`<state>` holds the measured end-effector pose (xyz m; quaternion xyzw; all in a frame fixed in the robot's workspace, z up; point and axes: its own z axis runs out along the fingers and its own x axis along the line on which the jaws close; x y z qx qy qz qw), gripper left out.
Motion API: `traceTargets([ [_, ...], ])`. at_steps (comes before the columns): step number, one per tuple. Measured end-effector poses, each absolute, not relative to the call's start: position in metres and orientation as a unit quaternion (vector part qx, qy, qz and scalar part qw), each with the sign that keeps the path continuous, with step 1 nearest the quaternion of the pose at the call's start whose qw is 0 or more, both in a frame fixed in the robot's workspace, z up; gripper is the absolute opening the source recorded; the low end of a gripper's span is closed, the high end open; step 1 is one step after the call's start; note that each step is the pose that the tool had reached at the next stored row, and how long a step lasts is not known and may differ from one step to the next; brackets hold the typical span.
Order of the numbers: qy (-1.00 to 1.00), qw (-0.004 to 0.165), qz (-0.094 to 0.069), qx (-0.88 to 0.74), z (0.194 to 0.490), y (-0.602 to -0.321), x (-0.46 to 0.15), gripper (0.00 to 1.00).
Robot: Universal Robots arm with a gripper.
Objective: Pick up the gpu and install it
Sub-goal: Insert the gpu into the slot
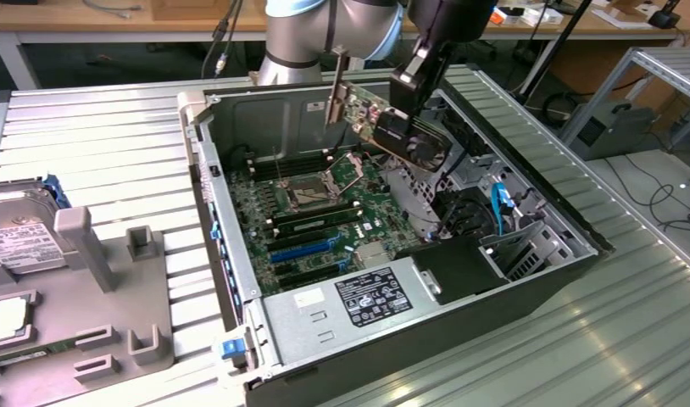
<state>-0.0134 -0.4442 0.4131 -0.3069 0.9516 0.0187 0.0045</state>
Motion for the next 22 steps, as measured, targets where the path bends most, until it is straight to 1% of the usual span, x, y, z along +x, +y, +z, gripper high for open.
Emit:
traceTargets([
  [22,0.909,0.002,0.019,-0.416,0.4125,-0.4442,-0.0129,0.27],
])
